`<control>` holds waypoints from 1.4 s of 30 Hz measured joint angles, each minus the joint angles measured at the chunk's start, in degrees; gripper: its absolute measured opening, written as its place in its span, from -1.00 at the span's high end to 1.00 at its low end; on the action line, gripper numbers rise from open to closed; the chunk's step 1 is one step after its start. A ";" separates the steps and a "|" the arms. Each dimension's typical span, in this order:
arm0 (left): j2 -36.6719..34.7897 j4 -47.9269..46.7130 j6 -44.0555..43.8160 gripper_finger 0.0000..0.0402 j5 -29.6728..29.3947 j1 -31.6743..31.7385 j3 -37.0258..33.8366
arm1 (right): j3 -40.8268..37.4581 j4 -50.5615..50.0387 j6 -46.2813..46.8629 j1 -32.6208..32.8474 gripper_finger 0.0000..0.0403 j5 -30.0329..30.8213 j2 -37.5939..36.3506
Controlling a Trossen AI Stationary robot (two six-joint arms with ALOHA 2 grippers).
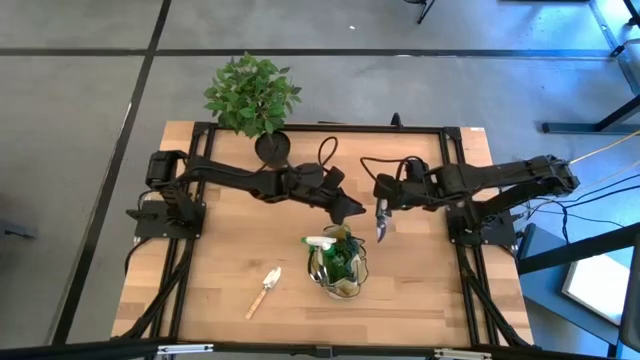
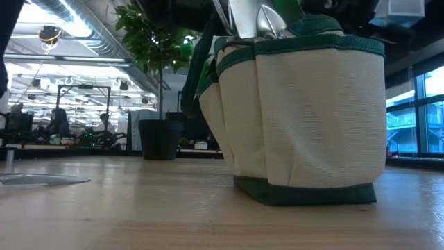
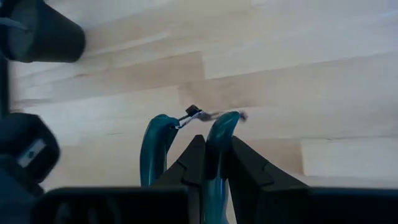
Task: Pick & Place Garden tools in Gardening bag
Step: Put the green shear scissors into the brown gardening bag
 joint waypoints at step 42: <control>6.28 -11.39 3.91 0.17 -6.62 1.22 10.97 | -0.07 10.69 -8.18 -3.25 0.80 0.85 0.29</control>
